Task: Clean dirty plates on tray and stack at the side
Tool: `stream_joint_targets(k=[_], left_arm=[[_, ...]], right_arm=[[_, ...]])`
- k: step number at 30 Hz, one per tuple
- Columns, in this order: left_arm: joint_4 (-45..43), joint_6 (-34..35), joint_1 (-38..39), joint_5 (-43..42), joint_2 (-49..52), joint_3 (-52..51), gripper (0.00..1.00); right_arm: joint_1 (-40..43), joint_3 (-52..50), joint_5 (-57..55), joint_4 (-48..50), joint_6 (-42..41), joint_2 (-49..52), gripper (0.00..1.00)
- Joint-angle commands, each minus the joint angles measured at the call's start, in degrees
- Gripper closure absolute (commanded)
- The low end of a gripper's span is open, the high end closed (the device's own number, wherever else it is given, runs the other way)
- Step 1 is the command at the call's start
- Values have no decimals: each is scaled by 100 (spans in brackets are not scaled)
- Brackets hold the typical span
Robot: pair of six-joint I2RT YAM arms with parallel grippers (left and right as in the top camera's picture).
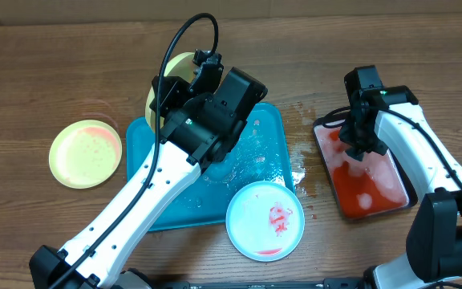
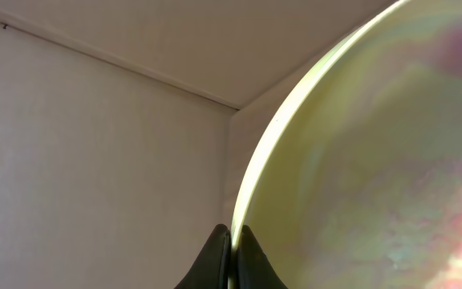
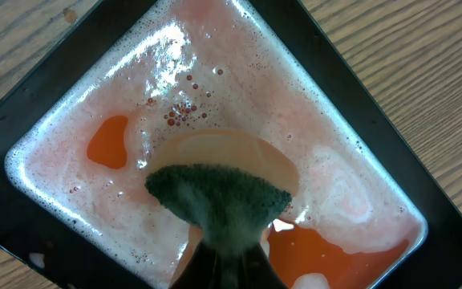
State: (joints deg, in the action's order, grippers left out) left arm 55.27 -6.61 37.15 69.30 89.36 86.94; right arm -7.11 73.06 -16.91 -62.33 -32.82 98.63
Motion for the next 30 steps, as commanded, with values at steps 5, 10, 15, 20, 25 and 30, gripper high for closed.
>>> stream_joint_targets(k=[5, 10, 15, 20, 25, 30], left_arm=[[-26, 42, 17, 162, -59, 140, 96], [-26, 70, 17, 177, -59, 140, 96], [223, 343, 17, -1167, -66, 140, 96], [494, 1587, -103, -1165, 35, 129, 96], [866, 1484, -166, 811, 352, 129, 96], [837, 911, -155, -3016, 363, 131, 96]], right_arm=[[22, -37, -37, 33, -42, -35, 96], [22, -37, -37, 33, -42, -35, 96], [22, -37, -37, 35, -39, -35, 96], [22, -37, -39, 26, -22, -35, 96], [22, -37, -39, 48, -22, -35, 96], [22, -37, -39, 57, -22, -35, 96]])
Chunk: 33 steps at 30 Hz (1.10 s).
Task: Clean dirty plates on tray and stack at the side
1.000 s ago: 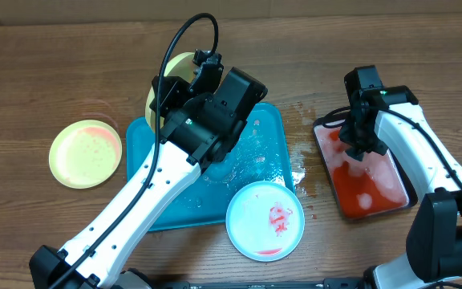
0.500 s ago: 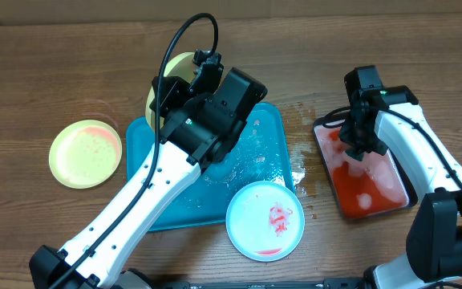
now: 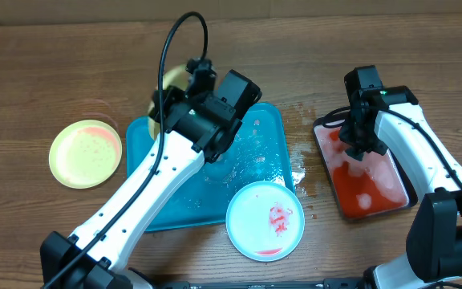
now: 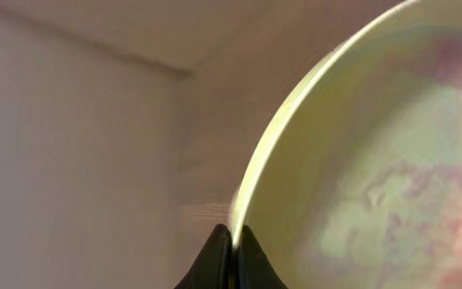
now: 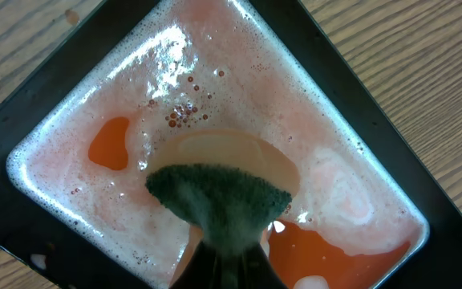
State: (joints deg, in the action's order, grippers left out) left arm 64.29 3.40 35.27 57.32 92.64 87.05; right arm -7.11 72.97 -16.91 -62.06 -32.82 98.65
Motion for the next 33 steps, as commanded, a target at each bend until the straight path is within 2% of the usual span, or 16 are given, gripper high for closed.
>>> stream_joint_targets(k=[1, 4, 6, 8, 10, 11, 12, 15, 17, 19, 23, 25, 27, 29, 31, 33], left_arm=[[-48, 221, 31, -1497, 55, 120, 96], [341, 1526, 37, 1504, 199, 120, 96], [649, 1276, 37, 2098, 330, 120, 96], [584, 522, 33, 1137, 363, 120, 96], [417, -76, 33, -1357, 319, 197, 96], [275, 26, 33, -1733, 306, 201, 96], [214, 520, 33, -1362, 308, 201, 96], [811, 2476, 44, 1899, 361, 201, 96], [1086, 2409, 42, 2686, 363, 201, 96], [872, 1923, 42, 2059, 306, 251, 96], [284, 1193, -28, -2267, 116, 586, 96], [-57, 815, -120, -3453, 52, 597, 96], [-13, 1099, -177, -2520, 52, 612, 96], [501, 1845, -186, -214, 103, 612, 96], [1108, 2308, -188, 1405, 179, 612, 96], [1456, 2210, -190, 1786, 219, 612, 96]], right_arm=[[22, -28, -39, 24, -17, -37, 96], [24, -28, -42, 22, -20, -37, 96], [24, -28, -42, 28, -20, -37, 96], [22, -28, -39, 35, -22, -37, 96], [22, -28, -39, 50, -20, -37, 96], [22, -28, -39, 50, -20, -37, 96], [22, -28, -42, 50, -20, -37, 96], [24, -28, -44, 44, 13, -37, 96], [24, -28, -42, 42, 22, -37, 96], [24, -28, -42, 57, 17, -37, 96], [22, -28, -37, 136, 17, -37, 96], [22, -28, -39, 140, 20, -37, 96], [24, -28, -42, 98, 22, -37, 96], [24, -28, -44, 55, 24, -37, 96], [24, -28, -44, 76, 22, -37, 96], [22, -28, -42, 142, 20, -37, 96]])
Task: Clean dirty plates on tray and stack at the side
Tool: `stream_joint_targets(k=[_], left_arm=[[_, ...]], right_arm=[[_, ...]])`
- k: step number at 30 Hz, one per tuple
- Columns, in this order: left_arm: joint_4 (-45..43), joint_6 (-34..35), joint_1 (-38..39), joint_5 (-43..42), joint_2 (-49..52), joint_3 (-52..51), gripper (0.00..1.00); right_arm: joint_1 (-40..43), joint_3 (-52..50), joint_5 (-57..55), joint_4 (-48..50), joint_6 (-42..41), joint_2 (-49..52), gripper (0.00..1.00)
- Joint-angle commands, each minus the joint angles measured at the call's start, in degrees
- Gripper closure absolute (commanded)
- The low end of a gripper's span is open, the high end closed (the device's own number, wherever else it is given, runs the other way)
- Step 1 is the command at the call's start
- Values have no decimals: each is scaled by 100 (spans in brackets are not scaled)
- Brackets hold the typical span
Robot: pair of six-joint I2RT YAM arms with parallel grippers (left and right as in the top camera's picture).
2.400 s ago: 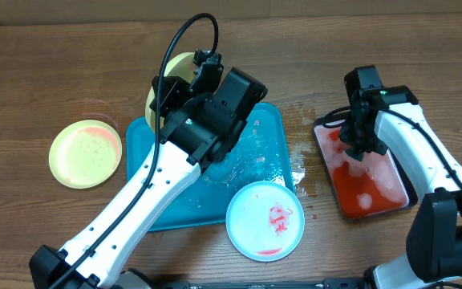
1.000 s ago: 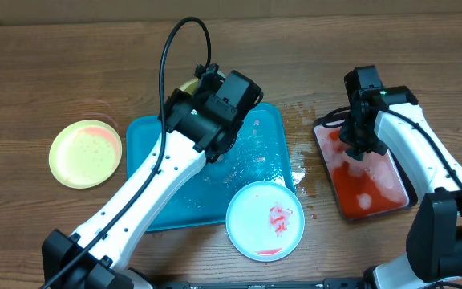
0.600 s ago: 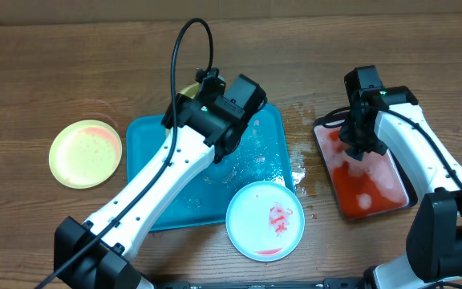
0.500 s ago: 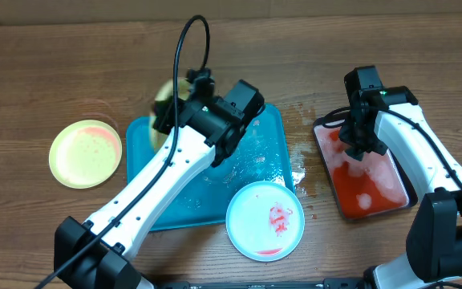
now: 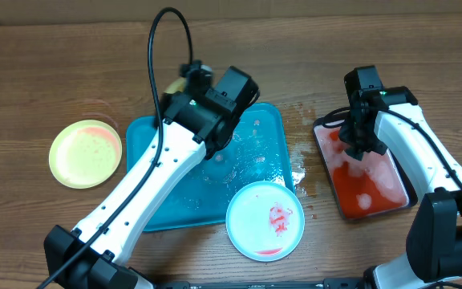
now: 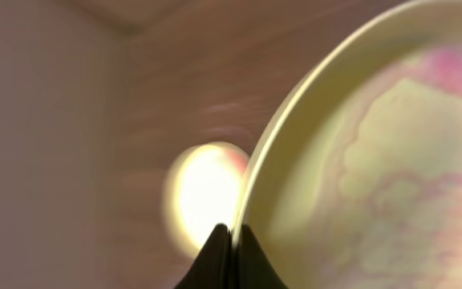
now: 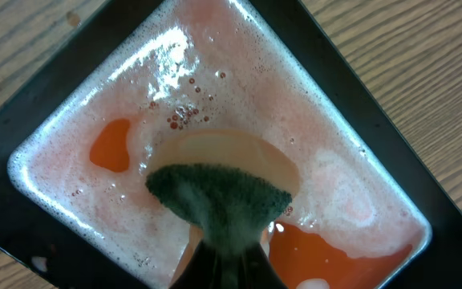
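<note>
My left gripper [image 6: 233, 234] is shut on the rim of a yellow plate [image 6: 375, 168] smeared with pink, held in the air. From overhead only a sliver of that plate [image 5: 176, 85] shows behind the left arm, past the blue tray's [image 5: 171, 205] back edge. A white plate [image 5: 265, 219] with red stains lies on the tray's front right corner. Another yellow plate [image 5: 86, 153] lies on the table at the left. My right gripper [image 7: 229, 245] is shut on a green sponge [image 7: 219, 197], held over the black basin [image 5: 334, 205] of pink soapy water.
The blue tray's surface is wet and foamy. Water drops [image 5: 301, 160] are spread on the wood between the tray and the basin. The left arm's black cable [image 5: 155, 48] loops high over the back of the table.
The left gripper has moved back and left with the yellow plate and turned it. Its camera now faces the wood table and the other yellow plate. The right gripper and sponge have not moved.
The left gripper held the yellow plate on edge over the tray's back edge, its camera facing the wall. A second later it had shifted left and the plate had tilted. Now the plate is almost hidden behind the arm. The right gripper held the sponge over the basin throughout.
</note>
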State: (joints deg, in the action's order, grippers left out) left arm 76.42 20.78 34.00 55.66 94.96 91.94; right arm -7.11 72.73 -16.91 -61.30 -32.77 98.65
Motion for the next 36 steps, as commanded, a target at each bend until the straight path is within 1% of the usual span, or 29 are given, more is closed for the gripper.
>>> stream_joint_targets(k=[1, 2, 4, 5, 6, 7, 10, 11, 12, 13, 14, 18, 36], left_arm=[[221, 192, -61, 1521, -15, 129, 96], [114, -210, -39, 691, -39, 170, 96], [-122, -1119, -26, -1467, -63, 275, 96], [-238, -1244, -28, -1928, -81, 286, 96], [-321, -1034, -26, -1851, -96, 284, 96], [-295, -636, -15, -1056, -96, 284, 96], [234, 675, 17, 2288, -35, 284, 96], [363, 737, 15, 3060, -13, 284, 96], [332, 647, 15, 3405, -13, 284, 96], [136, 310, 17, 3397, -20, 310, 96], [-96, 125, 15, 3355, -26, 330, 96], [-487, -291, 66, 3394, -24, 334, 96], [-643, -302, 192, 3394, -24, 337, 96]], right_arm=[[22, -4, -39, 85, 13, -37, 96], [22, -4, -37, 109, 13, -37, 96], [22, -4, -39, 133, 13, -37, 96], [22, -4, -39, 142, 13, -37, 96], [22, -4, -39, 144, 13, -37, 96], [22, -4, -39, 142, 13, -37, 96], [22, -4, -42, 125, 13, -37, 96], [24, -4, -39, 125, 13, -37, 96], [24, -4, -39, 127, 13, -37, 96], [22, -4, -39, 144, 13, -37, 96], [22, -4, -39, 162, 13, -37, 96], [22, -4, -37, 186, 13, -37, 96], [24, -4, -39, 173, 13, -37, 96]])
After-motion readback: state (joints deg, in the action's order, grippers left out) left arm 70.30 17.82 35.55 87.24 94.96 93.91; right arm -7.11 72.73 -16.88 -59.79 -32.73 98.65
